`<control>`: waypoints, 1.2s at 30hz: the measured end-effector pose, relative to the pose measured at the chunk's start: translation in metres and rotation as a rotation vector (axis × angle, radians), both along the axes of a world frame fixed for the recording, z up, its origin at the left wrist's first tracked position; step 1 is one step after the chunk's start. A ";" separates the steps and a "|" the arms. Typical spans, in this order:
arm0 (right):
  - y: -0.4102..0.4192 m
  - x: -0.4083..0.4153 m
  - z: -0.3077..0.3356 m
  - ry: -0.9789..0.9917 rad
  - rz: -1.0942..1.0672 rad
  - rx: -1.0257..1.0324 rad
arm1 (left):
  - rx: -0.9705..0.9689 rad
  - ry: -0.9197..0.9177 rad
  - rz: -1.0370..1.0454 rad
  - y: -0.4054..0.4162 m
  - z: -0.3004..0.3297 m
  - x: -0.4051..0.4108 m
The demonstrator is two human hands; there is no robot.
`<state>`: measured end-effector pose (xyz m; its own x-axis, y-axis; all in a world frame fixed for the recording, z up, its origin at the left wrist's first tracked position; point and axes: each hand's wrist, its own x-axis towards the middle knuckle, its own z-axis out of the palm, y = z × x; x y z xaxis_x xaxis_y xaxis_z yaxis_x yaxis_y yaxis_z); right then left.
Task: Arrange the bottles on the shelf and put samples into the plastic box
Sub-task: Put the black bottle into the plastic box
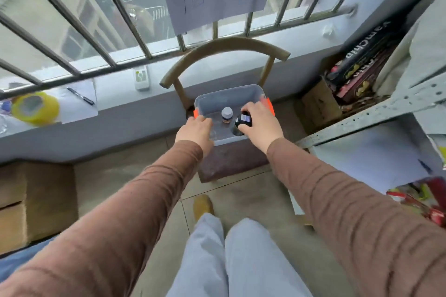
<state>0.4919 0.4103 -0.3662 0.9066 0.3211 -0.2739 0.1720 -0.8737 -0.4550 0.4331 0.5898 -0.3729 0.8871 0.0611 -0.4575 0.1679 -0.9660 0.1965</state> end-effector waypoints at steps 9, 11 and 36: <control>0.039 0.058 -0.107 0.187 0.026 -0.127 | 0.079 0.048 -0.147 0.014 -0.083 0.074; 0.047 0.065 -0.131 0.223 0.047 -0.147 | 0.119 0.058 -0.183 0.013 -0.100 0.088; -0.022 0.050 -0.103 0.191 -0.186 -0.059 | 0.147 0.061 -0.289 -0.001 -0.083 0.102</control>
<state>0.5416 0.3880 -0.4697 0.8785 0.1322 -0.4591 -0.0780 -0.9083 -0.4109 0.5354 0.5887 -0.4556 0.8487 -0.1201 -0.5150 -0.1103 -0.9927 0.0496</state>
